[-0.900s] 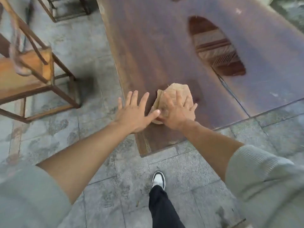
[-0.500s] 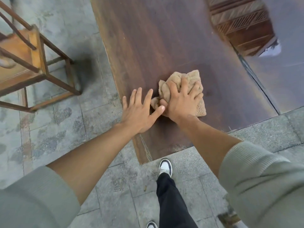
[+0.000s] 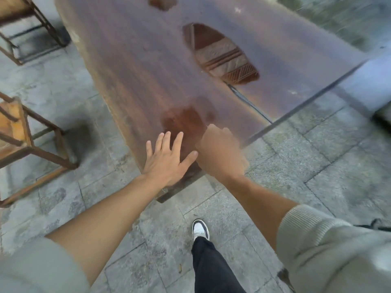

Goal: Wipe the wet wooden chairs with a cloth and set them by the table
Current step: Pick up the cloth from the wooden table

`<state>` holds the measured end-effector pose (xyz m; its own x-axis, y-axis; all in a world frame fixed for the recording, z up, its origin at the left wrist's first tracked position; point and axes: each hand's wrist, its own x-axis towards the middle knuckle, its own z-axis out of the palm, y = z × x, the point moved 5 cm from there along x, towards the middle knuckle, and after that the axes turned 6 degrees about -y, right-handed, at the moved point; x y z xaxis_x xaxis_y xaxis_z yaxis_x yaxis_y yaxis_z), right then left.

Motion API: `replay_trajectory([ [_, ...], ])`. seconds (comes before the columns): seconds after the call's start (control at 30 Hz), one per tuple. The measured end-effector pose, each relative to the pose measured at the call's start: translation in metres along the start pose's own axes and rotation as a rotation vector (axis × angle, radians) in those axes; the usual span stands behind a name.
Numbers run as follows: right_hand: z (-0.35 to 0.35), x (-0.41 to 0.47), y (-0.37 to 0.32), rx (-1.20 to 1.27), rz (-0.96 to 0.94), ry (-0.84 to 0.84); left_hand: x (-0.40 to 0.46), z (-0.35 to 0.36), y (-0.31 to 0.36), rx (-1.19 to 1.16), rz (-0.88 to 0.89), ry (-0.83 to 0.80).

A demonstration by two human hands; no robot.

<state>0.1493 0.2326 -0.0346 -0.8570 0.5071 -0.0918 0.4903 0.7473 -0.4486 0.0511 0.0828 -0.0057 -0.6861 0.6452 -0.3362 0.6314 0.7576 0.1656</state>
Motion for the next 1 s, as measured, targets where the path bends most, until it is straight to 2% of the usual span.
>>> replay_trajectory([
  [0.17, -0.043, -0.122, 0.065, -0.013, 0.102, 0.173, -0.068, 0.034, 0.076, -0.001, 0.158, 0.019],
  [0.3, -0.072, -0.243, 0.127, 0.046, 0.255, 0.208, -0.134, 0.086, 0.156, -0.021, 0.297, -0.003],
  [0.5, -0.101, -0.428, 0.212, 0.044, 0.494, 0.246, -0.227, 0.163, 0.278, -0.01, 0.466, -0.223],
  [0.6, -0.105, -0.491, 0.252, 0.029, 0.589, 0.251, -0.249, 0.185, 0.323, 0.011, 0.507, -0.3],
  [0.7, -0.098, -0.54, 0.296, 0.13, 0.7, 0.298, -0.259, 0.203, 0.369, 0.061, 0.554, -0.343],
  [0.8, -0.073, -0.57, 0.33, 0.303, 0.703, 0.352, -0.251, 0.22, 0.416, 0.07, 0.578, -0.369],
  [0.83, -0.067, -0.57, 0.329, 0.348, 0.67, 0.363, -0.248, 0.218, 0.426, 0.036, 0.586, -0.373],
  [0.93, -0.024, -0.571, 0.335, 0.413, 0.602, 0.373, -0.24, 0.241, 0.469, -0.129, 0.592, -0.529],
  [1.0, 0.011, -0.57, 0.331, 0.427, 0.66, 0.418, -0.23, 0.256, 0.495, -0.319, 0.566, -0.563],
])
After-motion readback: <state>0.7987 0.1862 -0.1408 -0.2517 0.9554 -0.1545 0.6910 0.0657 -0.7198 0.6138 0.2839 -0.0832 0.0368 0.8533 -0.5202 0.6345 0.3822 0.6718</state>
